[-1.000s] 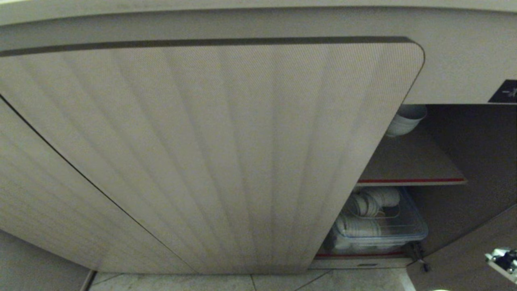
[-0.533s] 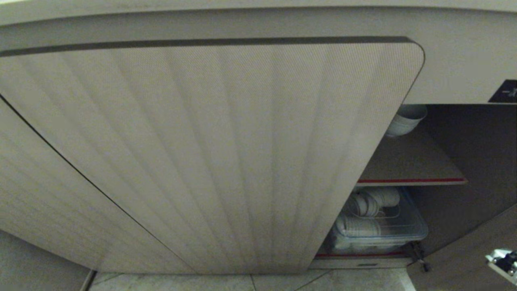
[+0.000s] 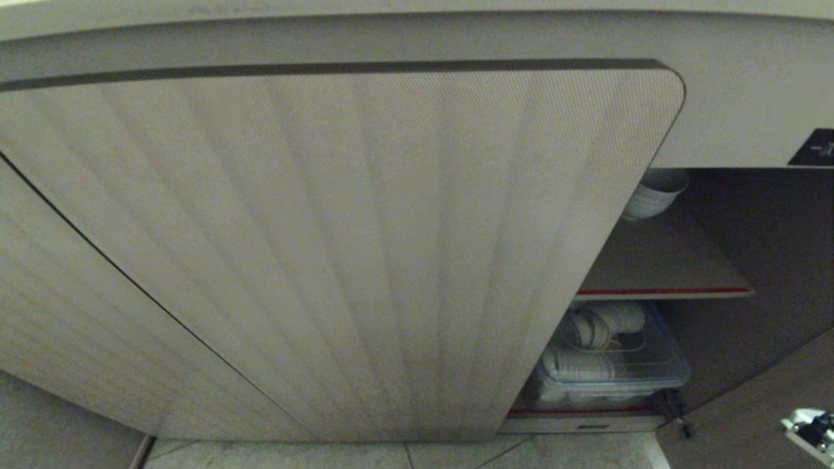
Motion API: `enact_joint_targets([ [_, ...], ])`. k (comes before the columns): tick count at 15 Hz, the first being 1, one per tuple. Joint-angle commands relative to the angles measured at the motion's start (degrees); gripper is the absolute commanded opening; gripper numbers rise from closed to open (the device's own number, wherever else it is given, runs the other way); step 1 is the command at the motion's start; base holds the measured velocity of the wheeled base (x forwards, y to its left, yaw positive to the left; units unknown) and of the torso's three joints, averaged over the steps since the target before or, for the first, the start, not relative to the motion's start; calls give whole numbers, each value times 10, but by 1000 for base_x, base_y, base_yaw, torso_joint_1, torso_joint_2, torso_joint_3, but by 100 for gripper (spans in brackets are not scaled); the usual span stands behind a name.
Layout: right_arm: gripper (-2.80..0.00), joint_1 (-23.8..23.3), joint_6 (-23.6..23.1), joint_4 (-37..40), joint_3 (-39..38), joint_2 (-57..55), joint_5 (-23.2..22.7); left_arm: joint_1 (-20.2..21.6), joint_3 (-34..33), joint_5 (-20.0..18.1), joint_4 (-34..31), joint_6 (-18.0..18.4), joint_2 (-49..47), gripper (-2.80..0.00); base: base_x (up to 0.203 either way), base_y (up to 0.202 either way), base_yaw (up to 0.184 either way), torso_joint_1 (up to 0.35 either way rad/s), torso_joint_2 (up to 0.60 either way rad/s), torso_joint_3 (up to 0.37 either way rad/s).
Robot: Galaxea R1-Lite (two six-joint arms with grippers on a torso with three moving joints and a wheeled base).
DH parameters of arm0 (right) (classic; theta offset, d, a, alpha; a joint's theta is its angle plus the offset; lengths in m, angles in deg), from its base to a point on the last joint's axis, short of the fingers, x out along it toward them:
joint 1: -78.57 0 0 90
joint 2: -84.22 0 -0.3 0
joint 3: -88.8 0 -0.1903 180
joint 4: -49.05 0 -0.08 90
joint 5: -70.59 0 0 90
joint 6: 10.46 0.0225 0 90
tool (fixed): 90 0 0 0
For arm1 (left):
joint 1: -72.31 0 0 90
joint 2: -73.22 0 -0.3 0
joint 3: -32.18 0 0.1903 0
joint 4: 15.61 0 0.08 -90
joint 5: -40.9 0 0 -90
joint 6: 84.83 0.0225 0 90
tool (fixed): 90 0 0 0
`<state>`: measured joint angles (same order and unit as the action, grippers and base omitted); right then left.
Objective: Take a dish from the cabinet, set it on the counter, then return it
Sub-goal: Place it on the table
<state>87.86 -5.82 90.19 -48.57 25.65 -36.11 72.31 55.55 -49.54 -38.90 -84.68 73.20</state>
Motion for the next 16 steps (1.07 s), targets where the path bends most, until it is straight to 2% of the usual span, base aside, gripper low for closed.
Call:
enact_joint_targets([
  [1,-280,0,0,1,2,-3,-1,0,0,0,0,0,0,-280,0,0,0,0,0,0],
  [7,-280,1,-2,-3,3,-4,0,0,0,0,0,0,0,-280,0,0,0,0,0,0],
  [11,-280,1,-2,-4,4,-6,0,0,0,0,0,0,0,-280,0,0,0,50,-239,-240],
  [16,-280,4,-2,-2,14,-6,-2,0,0,0,0,0,0,-280,0,0,0,184,-517,-295],
])
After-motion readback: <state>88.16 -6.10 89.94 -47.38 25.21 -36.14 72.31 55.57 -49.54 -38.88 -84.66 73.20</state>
